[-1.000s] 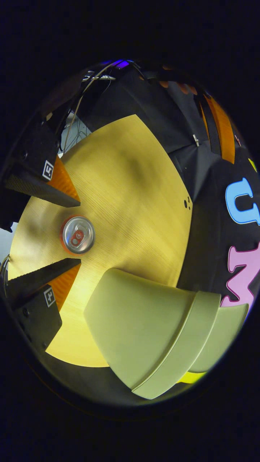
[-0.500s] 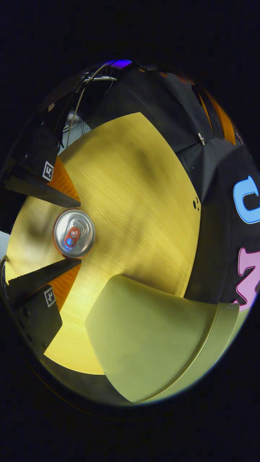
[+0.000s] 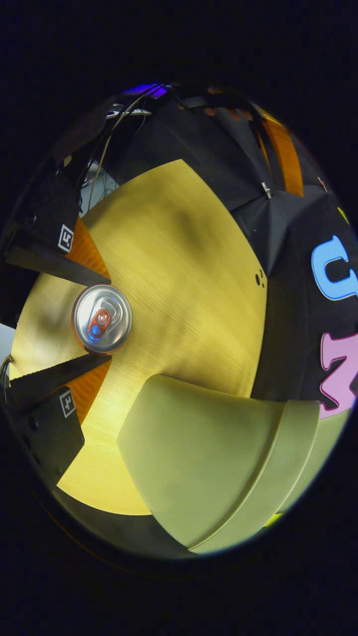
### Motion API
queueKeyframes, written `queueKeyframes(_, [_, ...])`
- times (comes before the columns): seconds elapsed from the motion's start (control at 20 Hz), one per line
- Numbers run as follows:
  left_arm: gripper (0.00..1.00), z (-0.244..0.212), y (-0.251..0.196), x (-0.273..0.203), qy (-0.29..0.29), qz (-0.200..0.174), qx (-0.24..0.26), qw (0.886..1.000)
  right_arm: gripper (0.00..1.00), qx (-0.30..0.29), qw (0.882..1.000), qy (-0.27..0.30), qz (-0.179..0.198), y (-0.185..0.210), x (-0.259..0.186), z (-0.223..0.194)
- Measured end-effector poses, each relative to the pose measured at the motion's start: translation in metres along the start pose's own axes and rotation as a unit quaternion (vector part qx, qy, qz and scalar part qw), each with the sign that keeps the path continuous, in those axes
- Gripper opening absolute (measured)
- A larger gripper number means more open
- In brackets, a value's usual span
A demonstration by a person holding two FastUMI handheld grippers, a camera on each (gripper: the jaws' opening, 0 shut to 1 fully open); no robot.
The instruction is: Press the lid of the desktop garbage bin to open it, pick up the crumpled paper on the desktop and throw it into the bin, then pick up the pop can on the desktop and drop it into the bin, and finally close the garbage bin lid.
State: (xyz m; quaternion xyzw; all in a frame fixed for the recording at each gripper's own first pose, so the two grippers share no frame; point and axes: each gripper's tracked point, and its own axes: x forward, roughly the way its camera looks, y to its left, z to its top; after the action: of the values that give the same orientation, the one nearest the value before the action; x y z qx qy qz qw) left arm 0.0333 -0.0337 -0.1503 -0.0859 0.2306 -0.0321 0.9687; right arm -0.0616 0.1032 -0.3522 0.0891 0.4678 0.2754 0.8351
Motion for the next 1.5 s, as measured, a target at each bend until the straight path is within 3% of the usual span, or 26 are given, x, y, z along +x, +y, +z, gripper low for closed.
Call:
queueKeyframes(0.4, [0.9,0.001,-0.01,0.006,-0.001,-0.021,-0.002,1.0,0.84,0.012,0.996,-0.092,-0.003,0.003,-0.089,0.074])
queueKeyframes(0.75, [0.9,0.005,-0.02,0.011,-0.002,-0.034,0.002,0.999,0.83,0.034,0.981,-0.192,-0.016,-0.021,-0.18,0.145])
queueKeyframes(1.15, [0.9,0.008,-0.025,0.009,-0.008,-0.038,0.008,0.999,0.83,0.063,0.965,-0.253,-0.041,-0.058,-0.196,0.189])
queueKeyframes(1.5, [0.9,0.005,-0.022,0.003,-0.001,-0.032,-0.011,0.999,0.83,0.071,0.952,-0.287,-0.077,-0.092,-0.181,0.213])
